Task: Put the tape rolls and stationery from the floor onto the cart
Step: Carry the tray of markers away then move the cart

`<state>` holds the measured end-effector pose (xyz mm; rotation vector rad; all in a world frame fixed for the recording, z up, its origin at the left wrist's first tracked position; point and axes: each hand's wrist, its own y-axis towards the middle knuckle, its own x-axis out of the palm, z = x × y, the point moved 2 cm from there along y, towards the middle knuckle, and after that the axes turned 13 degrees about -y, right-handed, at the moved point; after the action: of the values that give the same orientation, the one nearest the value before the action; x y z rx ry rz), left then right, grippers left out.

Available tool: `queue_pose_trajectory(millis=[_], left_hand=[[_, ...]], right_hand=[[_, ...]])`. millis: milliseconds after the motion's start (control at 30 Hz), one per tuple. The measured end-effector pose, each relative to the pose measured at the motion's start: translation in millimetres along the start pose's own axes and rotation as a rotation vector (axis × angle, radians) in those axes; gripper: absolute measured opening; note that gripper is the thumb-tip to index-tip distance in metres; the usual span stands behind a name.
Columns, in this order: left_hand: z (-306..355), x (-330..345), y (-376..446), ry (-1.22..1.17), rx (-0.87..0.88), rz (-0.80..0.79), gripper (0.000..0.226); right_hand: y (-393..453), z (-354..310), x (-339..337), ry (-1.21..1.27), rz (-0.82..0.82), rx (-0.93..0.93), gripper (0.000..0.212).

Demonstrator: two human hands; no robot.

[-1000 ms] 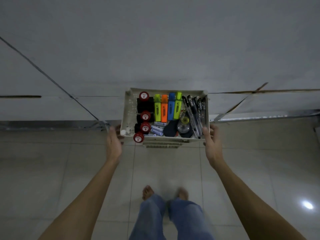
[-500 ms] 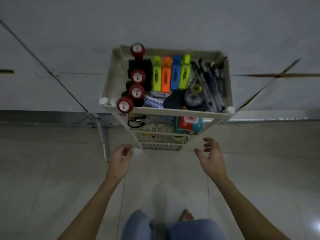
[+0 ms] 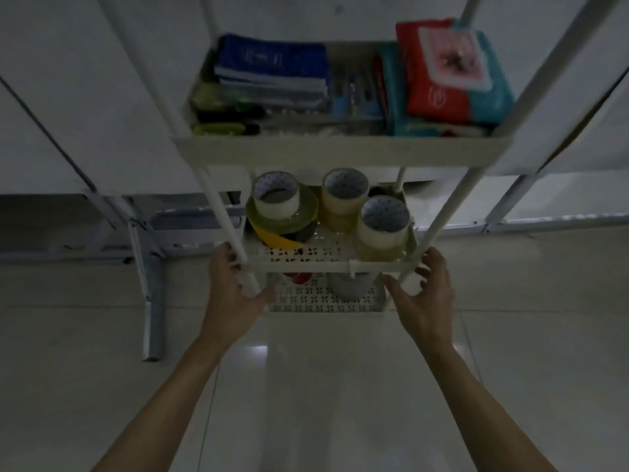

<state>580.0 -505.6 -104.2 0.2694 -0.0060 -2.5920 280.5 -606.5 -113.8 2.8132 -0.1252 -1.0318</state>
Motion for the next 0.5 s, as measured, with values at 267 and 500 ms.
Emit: queue_pose_trajectory(millis=[267, 500], left_hand=[[-41.6, 9.6, 31.4, -0.105, 0.207, 0.061, 0.086], [-46.3, 16.8, 27.0, -0.108, 0.185, 0.155, 0.080]], right_hand=[[15.7, 34.0, 45.2, 0.177, 0.033, -0.132, 0.090], [33.3, 41.5, 44.6, 0.229, -0.044, -0.094, 0.073]])
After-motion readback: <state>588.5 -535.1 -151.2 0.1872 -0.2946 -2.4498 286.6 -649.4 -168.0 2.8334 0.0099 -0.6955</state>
